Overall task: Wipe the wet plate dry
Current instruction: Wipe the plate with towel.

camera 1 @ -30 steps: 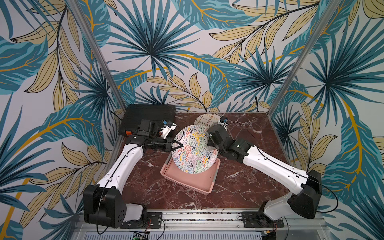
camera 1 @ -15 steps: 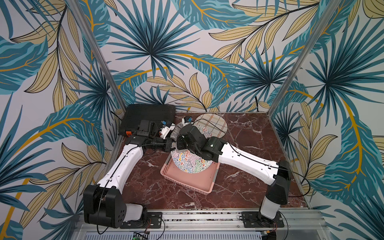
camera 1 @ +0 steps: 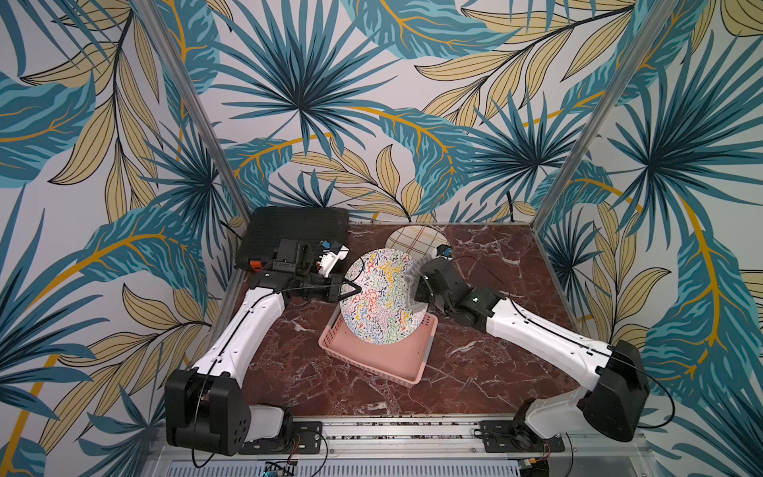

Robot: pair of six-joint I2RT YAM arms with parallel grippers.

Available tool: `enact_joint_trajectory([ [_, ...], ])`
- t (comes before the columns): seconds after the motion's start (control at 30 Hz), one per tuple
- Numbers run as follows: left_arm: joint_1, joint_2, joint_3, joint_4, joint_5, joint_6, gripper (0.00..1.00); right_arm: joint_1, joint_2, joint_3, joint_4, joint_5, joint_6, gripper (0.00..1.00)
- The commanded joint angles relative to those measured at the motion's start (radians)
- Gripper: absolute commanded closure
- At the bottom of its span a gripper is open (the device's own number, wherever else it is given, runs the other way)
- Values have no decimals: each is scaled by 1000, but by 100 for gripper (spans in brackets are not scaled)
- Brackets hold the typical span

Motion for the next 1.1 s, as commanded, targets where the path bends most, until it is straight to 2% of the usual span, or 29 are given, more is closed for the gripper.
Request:
enact_joint_trajectory([
  [0.0, -11, -57, 16, 68, 154, 15, 100, -12, -35, -55, -16, 15, 16, 100],
  [0.1, -11, -55, 12, 80, 148, 4, 100, 17, -9, -27, -19, -2, 3, 100],
  [0.33, -10, -50, 9, 88, 136, 1, 100, 236, 167, 177, -29, 63, -58, 100],
  [0.53, -10, -51, 3, 91, 136, -1, 100, 355, 359, 404, -41, 7, -111, 100],
  [0.67, -9, -51, 6, 91, 135, -4, 100, 399, 435, 496, -59, -29, -129, 100],
  [0.83, -9, -56, 5, 91, 140, -4, 100, 395, 425, 421, -61, -8, -98, 100],
  [1.07, -9, -62, 13, 89, 153, -9, 100, 297, 277, 150, -2, 11, 8, 100],
])
